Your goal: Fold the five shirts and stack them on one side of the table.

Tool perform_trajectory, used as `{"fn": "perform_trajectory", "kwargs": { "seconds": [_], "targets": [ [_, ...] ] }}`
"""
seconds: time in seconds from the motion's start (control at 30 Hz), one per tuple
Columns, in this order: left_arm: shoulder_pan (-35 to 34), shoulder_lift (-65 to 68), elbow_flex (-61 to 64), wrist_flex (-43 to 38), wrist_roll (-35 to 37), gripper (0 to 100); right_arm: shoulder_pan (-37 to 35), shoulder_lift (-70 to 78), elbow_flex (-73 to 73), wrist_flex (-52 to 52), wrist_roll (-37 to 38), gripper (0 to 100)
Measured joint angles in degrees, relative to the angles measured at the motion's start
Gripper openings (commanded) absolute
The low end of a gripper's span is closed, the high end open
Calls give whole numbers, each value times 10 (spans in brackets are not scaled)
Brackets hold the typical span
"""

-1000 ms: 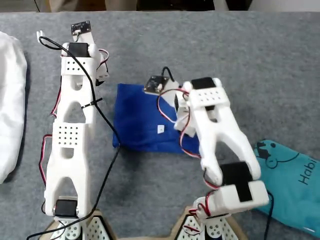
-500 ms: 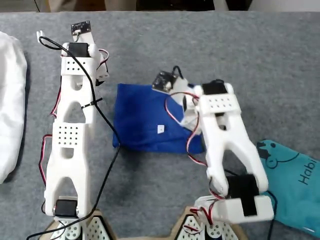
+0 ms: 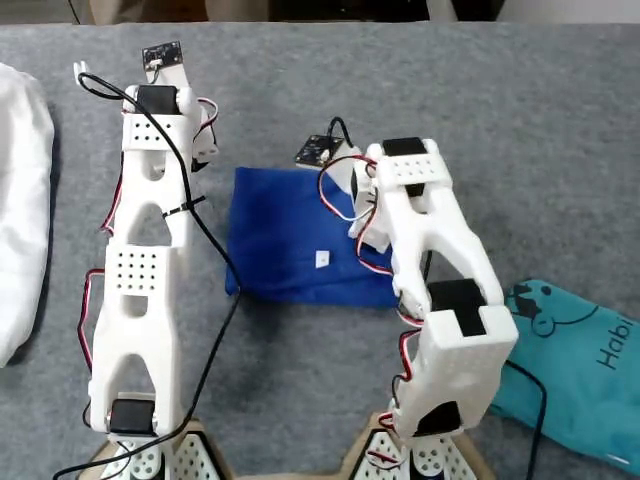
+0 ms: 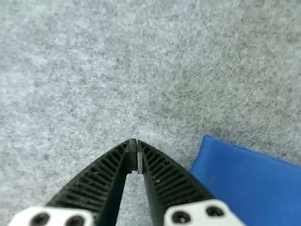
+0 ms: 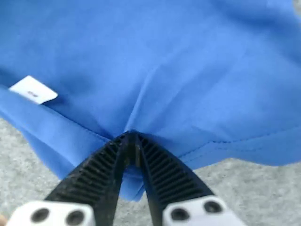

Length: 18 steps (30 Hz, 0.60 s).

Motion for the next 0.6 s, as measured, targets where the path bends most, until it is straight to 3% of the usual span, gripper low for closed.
{"fn": "perform_trajectory", "kwargs": {
  "seconds": [0.6],
  "targets": [
    [0, 0, 0, 0, 0, 20, 31, -149, 213, -21, 18, 5]
  ]
}}
